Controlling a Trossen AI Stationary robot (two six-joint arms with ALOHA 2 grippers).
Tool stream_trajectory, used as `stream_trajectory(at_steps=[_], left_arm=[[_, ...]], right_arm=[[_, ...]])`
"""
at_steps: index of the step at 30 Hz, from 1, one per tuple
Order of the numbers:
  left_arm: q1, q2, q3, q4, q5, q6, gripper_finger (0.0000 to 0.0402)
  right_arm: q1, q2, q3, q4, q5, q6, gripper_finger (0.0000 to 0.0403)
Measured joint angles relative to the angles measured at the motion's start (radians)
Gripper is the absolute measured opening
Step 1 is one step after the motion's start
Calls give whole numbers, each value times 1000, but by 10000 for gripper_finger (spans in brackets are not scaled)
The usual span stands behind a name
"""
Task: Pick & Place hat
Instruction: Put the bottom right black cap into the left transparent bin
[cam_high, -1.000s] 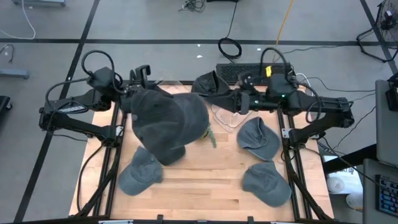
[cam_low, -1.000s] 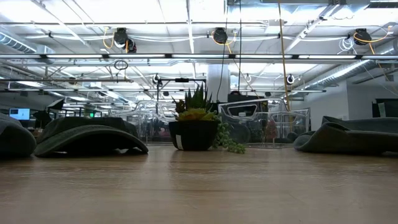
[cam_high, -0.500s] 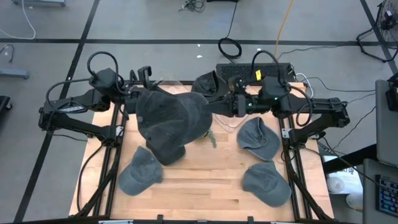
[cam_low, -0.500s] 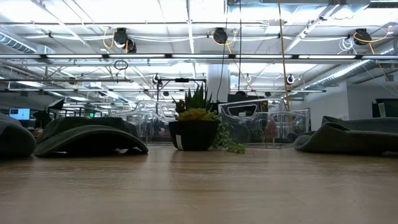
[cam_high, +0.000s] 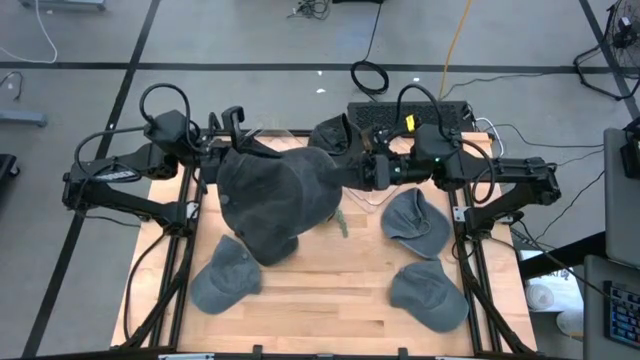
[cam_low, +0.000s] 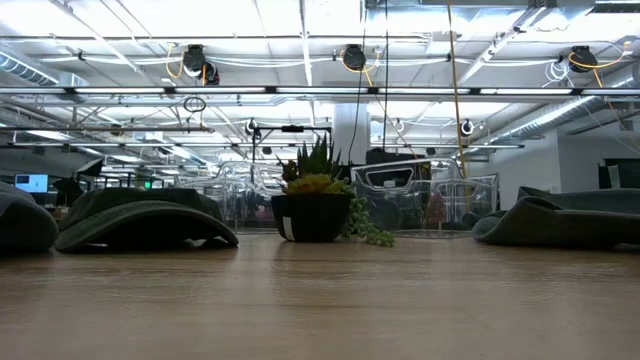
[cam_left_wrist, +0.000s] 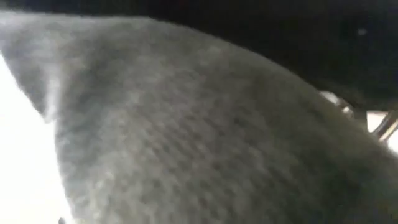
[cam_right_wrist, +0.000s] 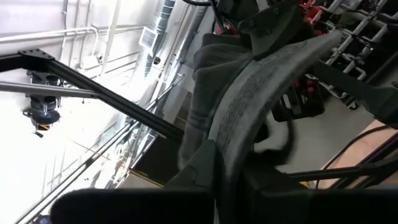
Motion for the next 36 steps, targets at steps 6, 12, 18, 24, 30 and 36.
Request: stream_trajectory(at_steps=[6,12,18,24,30,36], left_arm=[[0,0,0,-2,-8,-1,17],[0,1,0,-3,-16,-150,36],[0,0,-1,-9,-138,-474,63],[4,-11,-2,-39,-202,-660,97],[5,-15,-4,-177,-249,-884,129],[3,-15,-3,-180,-241,-1127,149]], right_arm=[[0,0,0,-1,-3,-23,5],[-2,-8,0,8,-24,-110,3],[-32,-58,-4,-47,-25,-290,2],[-62,-150,6,-37,-75,-426,0],[-79,-229,3,-74,-27,-537,0],[-80,-285,3,-220,104,-705,0]])
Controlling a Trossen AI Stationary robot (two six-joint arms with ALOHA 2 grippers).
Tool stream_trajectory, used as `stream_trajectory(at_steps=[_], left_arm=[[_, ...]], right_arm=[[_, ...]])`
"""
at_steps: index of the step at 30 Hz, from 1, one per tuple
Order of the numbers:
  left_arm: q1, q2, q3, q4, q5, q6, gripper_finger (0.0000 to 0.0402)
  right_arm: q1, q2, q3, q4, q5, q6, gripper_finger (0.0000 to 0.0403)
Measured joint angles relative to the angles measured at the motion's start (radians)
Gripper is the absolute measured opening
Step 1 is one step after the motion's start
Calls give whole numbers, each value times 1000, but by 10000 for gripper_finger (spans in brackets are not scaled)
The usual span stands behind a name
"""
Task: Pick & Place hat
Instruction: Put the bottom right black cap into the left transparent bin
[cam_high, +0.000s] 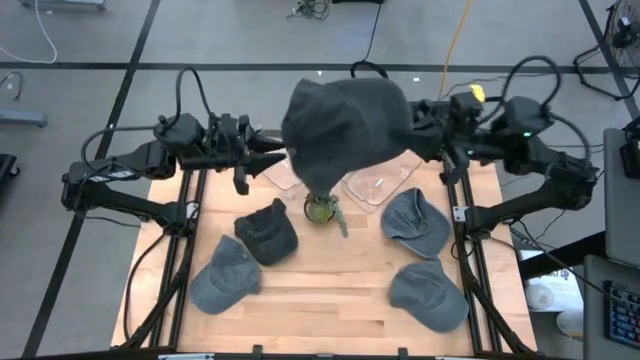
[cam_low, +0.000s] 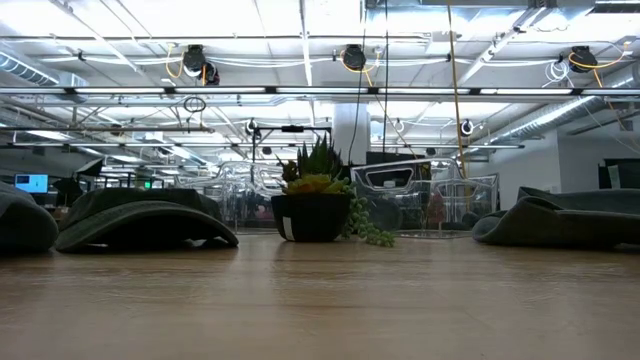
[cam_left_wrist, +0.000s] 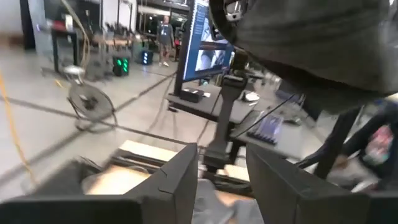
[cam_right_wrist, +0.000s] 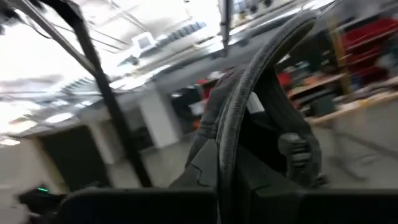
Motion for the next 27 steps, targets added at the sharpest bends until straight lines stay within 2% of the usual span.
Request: stream_trajectory(at_steps=[4,12,19,27], left_arm=[[1,0,0,4,40,-125,159],[3,0,1,77,132,-268,195],[25,0,2,110,173,-320,225],[26,1,2,98,175,-325,227]], right_arm=[[0,-5,1,-84,81,-122,0],[0,16,0,-89,69,-218,0],[0,42,-2,-78,47,-235,0],[0,81,-2,-24,26,-245,0]])
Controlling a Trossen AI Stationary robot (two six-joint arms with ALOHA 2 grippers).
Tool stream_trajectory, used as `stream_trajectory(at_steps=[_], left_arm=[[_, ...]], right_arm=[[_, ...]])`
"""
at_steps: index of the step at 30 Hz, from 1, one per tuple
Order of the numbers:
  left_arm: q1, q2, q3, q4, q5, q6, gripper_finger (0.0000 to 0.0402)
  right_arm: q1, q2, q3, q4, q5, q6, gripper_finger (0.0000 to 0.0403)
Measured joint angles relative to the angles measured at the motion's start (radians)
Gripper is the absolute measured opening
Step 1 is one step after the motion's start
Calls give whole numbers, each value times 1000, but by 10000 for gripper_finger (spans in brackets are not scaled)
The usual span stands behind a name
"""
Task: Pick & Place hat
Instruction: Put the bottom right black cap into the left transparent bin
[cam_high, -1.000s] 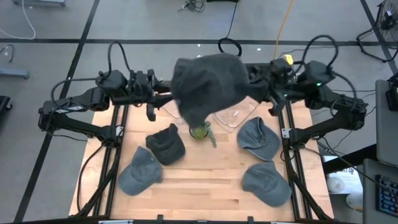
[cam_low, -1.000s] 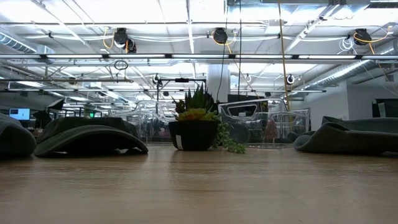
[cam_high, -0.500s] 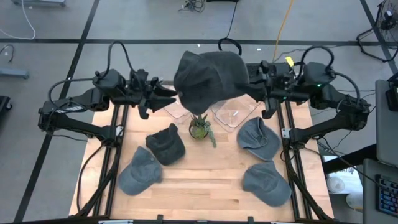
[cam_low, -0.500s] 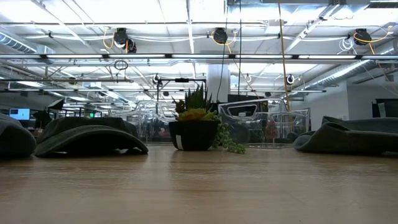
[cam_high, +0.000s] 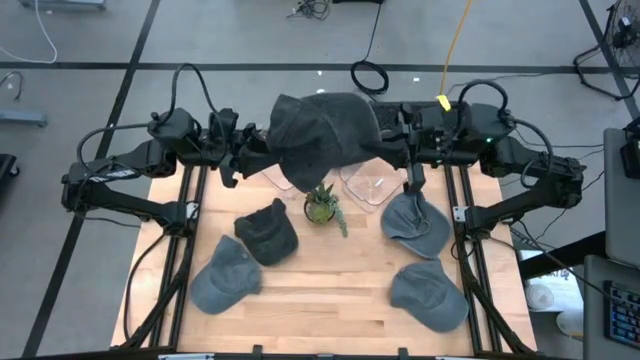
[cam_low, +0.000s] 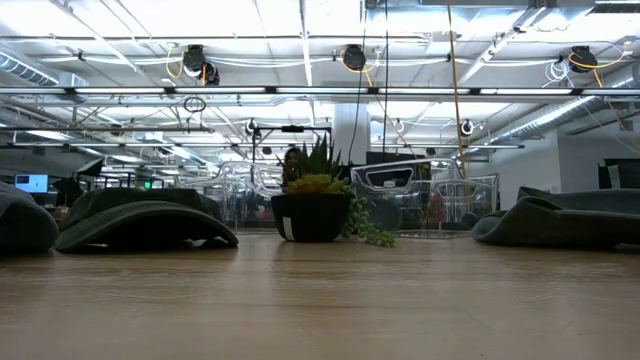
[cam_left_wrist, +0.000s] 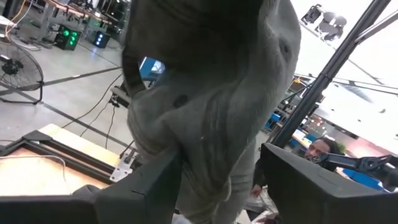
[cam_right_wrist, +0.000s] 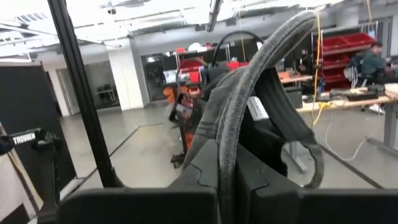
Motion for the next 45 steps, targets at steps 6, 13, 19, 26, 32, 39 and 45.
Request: stream_trajectory(at_steps=[6,13,19,26,32,39,45], left_arm=[[0,0,0,-5,9,-1,166],[0,0,0,-18,10,98,21],[0,0,0,-45,-6,137,20],[28,0,0,-13,-28,209,20],[102,0,0,86,21,198,20],[206,0,0,101,122,82,20],[293,0,0,66,232,-113,20]], right_arm=[[-1,0,0,21,2,-16,0],[-7,1,0,18,2,-17,0],[-7,1,0,8,5,-17,0],[-8,-5,0,-60,86,47,36],[-7,-29,0,-239,84,120,98],[-5,-37,0,-423,84,85,163],[14,-40,-25,-463,226,-12,172]])
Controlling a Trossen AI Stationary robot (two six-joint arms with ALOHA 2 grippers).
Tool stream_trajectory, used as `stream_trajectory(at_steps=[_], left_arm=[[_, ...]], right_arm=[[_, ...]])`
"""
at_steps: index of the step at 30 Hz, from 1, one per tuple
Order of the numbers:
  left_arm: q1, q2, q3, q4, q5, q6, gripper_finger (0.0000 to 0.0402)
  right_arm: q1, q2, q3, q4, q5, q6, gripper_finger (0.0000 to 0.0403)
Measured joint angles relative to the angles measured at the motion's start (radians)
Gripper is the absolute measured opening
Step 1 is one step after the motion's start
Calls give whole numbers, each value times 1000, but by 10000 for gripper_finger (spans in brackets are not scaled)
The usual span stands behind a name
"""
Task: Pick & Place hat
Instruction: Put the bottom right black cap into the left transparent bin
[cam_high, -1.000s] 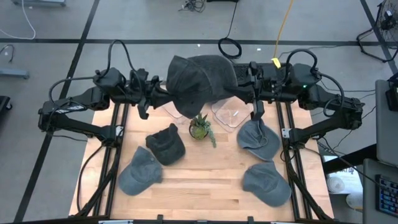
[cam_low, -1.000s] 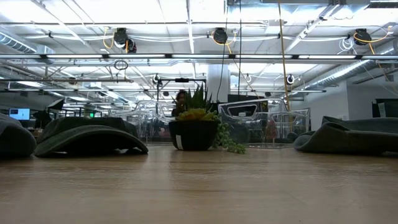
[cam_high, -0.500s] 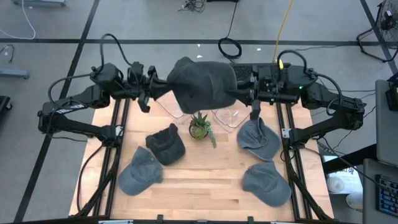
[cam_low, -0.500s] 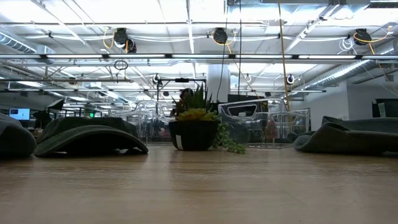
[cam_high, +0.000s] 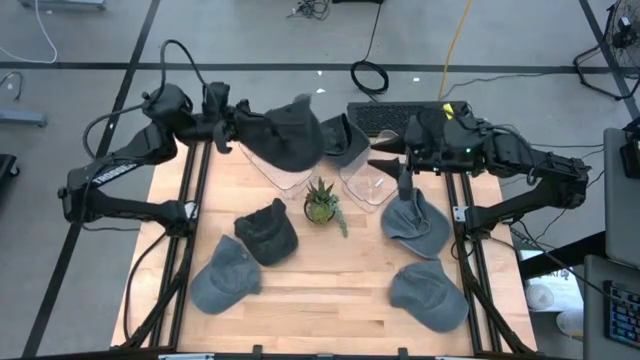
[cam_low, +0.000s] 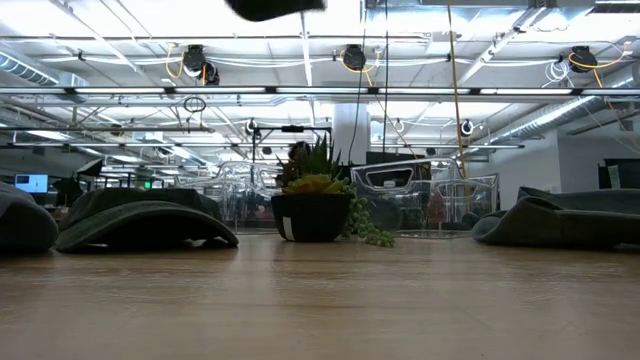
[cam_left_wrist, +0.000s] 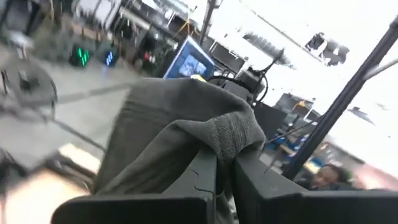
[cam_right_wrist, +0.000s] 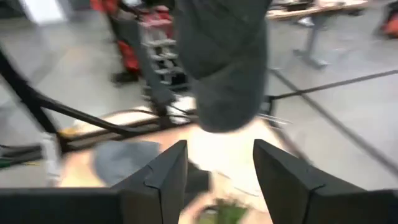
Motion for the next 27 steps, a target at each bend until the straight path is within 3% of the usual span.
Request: stream_trajectory(at_steps=[6,10,19,27], left_arm=[[37,0,0,-137,108,-184,20],[43,1,32,-324,124,-189,20],[43,97,311,-750,-10,-18,20],[43,254,520,-1037,-160,270,20]], right_arm=[[12,-2,-56,19,91,-99,167],[12,0,-88,31,90,-123,171],[11,-2,-153,111,90,-195,173],[11,-1,-189,152,89,-225,173]])
